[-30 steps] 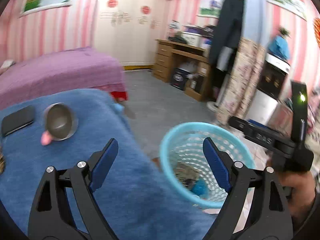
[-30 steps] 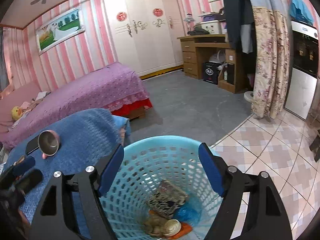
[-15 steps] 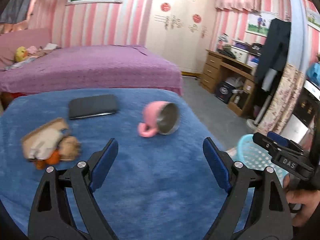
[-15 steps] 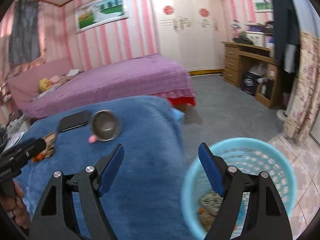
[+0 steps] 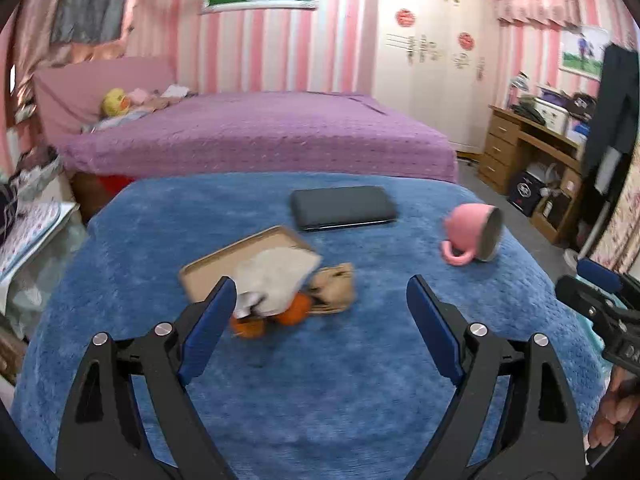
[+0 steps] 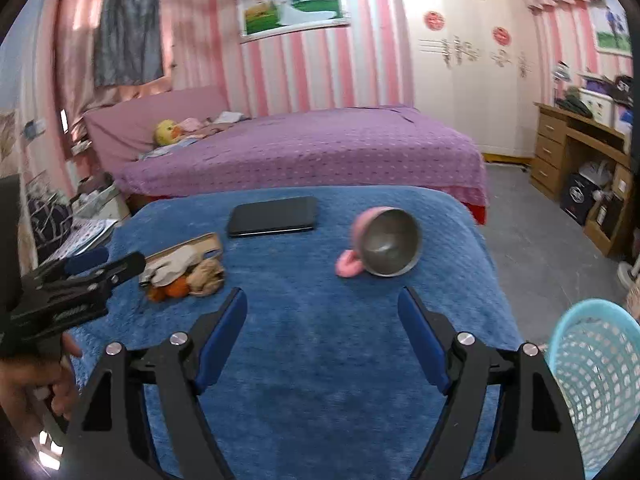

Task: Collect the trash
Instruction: 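Move both grippers back over the trash on the bed, then grasp the white face mask with the left gripper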

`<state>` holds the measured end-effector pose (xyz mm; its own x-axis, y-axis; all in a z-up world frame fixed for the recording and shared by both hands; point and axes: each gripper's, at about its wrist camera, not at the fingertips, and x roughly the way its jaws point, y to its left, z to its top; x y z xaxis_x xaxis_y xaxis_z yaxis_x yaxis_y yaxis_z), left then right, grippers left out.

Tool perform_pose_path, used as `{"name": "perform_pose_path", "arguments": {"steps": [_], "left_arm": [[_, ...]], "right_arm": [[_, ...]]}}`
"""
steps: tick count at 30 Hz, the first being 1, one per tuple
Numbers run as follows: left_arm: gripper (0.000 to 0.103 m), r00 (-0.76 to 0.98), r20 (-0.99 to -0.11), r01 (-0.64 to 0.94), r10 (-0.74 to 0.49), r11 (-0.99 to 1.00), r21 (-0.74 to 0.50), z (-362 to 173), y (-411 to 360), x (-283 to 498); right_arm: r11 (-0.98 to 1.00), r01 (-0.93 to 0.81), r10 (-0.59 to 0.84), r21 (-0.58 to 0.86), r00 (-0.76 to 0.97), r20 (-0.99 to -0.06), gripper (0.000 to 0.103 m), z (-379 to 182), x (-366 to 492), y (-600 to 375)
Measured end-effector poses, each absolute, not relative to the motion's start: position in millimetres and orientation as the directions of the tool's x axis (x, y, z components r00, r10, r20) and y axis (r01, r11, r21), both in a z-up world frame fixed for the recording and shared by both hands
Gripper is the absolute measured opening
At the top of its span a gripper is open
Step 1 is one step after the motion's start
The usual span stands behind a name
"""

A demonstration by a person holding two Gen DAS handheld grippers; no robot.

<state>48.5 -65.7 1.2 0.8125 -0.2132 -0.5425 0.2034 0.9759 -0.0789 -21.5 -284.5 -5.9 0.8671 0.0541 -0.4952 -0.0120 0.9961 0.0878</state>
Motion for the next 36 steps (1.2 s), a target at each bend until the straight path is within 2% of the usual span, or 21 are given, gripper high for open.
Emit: {"name": "perform_pose_path", "arguments": {"steps": [5, 8, 13, 18, 20, 24, 29, 30, 31, 32, 33, 34, 36], "left_arm": [[0.085, 0.813, -0.556, 0.14, -0.171, 0.985, -0.098, -0.5, -27.4, 57.4], [0.085, 0.82, -0.564, 0.07, -0.098, 0.995, -0.072, -5.2, -2.4, 66.2], [0.084, 0.806, -0.586, -0.013, -0.081, 0.988, -0.155, -21.6, 33.3, 84.7], [0.085, 0.818, -0.552, 0.089, -0.163, 0.983, -0.158, -17.4, 8.6, 88.3], [0.085, 0.811, -0.558, 0.145, -0.176, 0.984, -0.1, -19.7, -14.5, 91.3], [0.085, 0.795, -0.59, 0.182, -0.14, 0.983, 0.013, -34.0, -47.1, 105.7], [0.083, 0.756, -0.642, 0.123, -0.123, 0.991, -0.046, -49.9, -40.1, 130.4], [0.073, 0.746, -0.651, 0.123, -0.135, 0.99, -0.065, -51.9, -38.8, 133.5], [0.055, 0.731, -0.666, 0.128, -0.148, 0.989, -0.079, -55.7, -38.1, 137.1], [0.045, 0.719, -0.677, 0.135, -0.159, 0.987, -0.088, -59.9, -38.6, 140.2], [0.022, 0.705, -0.688, 0.145, -0.173, 0.984, -0.099, -63.5, -38.9, 142.9], [0.018, 0.703, -0.689, 0.143, -0.175, 0.984, -0.104, -64.4, -38.0, 143.2], [0.016, 0.73, -0.66, 0.125, -0.178, 0.984, -0.126, -57.2, -31.3, 138.0]], "right_arm": [[0.995, -0.034, 0.076, 0.092, 0.86, -0.504, 0.077, -7.1, -14.9, -271.9], [0.994, -0.038, 0.084, 0.1, 0.855, -0.512, 0.077, -5.9, -6.7, -266.1], [0.995, -0.068, 0.096, 0.072, 0.848, -0.522, 0.077, 9.8, 11.3, -251.9], [0.989, -0.129, 0.148, 0.071, 0.838, -0.525, 0.079, 20.8, 39.2, -237.9], [0.985, -0.144, 0.171, 0.092, 0.841, -0.513, 0.079, 13.5, 44.6, -237.2], [0.981, -0.144, 0.194, 0.132, 0.807, -0.558, 0.079, -11.7, 60.2, -236.6], [0.979, -0.154, 0.202, 0.131, 0.787, -0.583, 0.079, -24.7, 75.5, -233.6], [0.979, -0.158, 0.205, 0.13, 0.784, -0.586, 0.079, -26.4, 78.1, -232.2], [0.979, -0.164, 0.206, 0.125, 0.778, -0.593, 0.079, -30.3, 81.0, -229.8], [0.978, -0.167, 0.207, 0.121, 0.773, -0.6, 0.079, -33.8, 84.0, -227.3], [0.978, -0.171, 0.207, 0.119, 0.768, -0.606, 0.079, -36.5, 87.0, -226.2], [0.977, -0.18, 0.21, 0.112, 0.758, -0.617, 0.079, -42.4, 91.3, -221.4], [0.976, -0.191, 0.214, 0.105, 0.747, -0.629, 0.079, -51.6, 94.9, -216.7]]}}
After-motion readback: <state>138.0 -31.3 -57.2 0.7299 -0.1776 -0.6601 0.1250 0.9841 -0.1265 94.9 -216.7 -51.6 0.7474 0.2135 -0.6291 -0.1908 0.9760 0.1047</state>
